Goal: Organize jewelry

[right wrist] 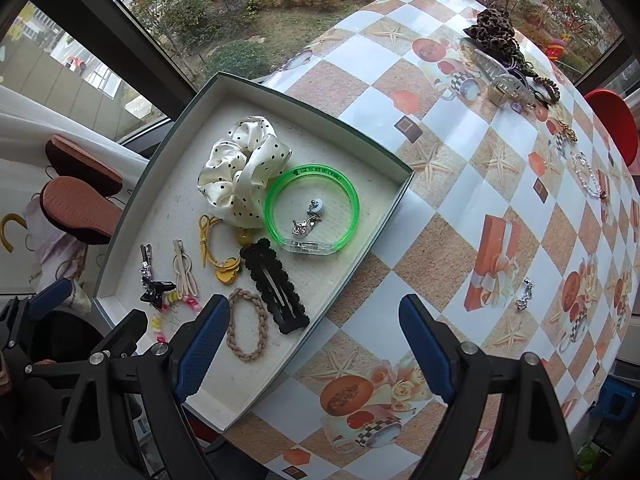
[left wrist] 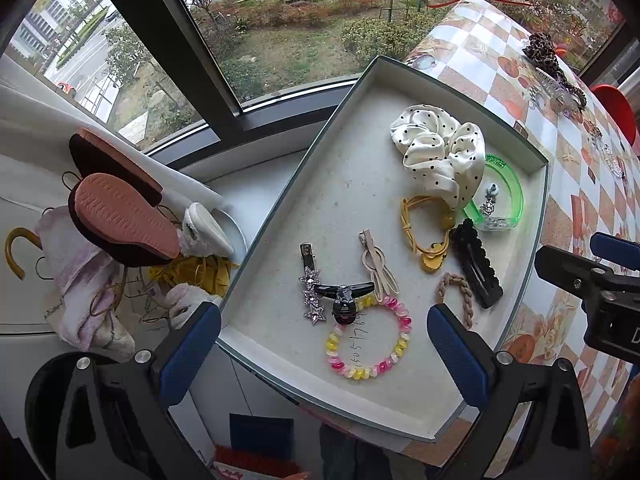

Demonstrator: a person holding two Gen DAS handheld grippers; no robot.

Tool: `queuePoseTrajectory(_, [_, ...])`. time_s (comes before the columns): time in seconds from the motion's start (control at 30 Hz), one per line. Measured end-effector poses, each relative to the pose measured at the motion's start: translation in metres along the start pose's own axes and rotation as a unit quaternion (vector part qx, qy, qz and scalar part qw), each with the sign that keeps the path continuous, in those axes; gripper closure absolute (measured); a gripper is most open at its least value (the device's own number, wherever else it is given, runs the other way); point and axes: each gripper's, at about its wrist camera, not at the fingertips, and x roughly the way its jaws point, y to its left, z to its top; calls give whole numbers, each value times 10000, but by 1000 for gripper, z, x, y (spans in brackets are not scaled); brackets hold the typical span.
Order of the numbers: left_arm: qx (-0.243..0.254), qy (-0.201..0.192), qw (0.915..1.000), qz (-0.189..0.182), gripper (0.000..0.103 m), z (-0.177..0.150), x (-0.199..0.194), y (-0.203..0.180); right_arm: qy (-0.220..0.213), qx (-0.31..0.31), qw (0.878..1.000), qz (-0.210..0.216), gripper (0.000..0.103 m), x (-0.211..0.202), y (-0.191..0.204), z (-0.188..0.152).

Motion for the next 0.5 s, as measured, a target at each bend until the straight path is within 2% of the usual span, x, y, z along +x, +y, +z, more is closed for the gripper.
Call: queuePoseTrajectory(0.5, [31, 63, 10000, 49, 0, 2, 6, 0, 23, -18, 10000, -53, 15, 3, 1, 2])
